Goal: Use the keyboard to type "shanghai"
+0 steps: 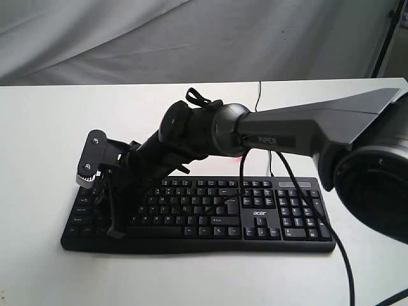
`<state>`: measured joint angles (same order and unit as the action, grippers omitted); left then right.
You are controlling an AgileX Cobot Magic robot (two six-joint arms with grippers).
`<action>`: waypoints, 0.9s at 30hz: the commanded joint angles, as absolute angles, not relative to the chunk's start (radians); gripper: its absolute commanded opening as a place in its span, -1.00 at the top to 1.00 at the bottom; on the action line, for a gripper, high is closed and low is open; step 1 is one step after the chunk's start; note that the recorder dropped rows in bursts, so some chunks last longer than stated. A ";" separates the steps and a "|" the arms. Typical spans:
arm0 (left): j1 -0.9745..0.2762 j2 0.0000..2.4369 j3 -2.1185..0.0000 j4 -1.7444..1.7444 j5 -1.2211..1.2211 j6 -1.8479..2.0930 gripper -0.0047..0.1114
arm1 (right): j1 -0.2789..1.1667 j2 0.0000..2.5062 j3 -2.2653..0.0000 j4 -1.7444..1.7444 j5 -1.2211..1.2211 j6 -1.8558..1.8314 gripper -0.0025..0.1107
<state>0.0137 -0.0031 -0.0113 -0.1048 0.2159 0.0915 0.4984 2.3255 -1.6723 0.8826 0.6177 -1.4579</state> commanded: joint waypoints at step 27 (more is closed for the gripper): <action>0.010 0.000 -0.011 -0.109 0.213 0.090 0.91 | 0.499 2.330 -1.678 0.873 0.606 -1.472 0.96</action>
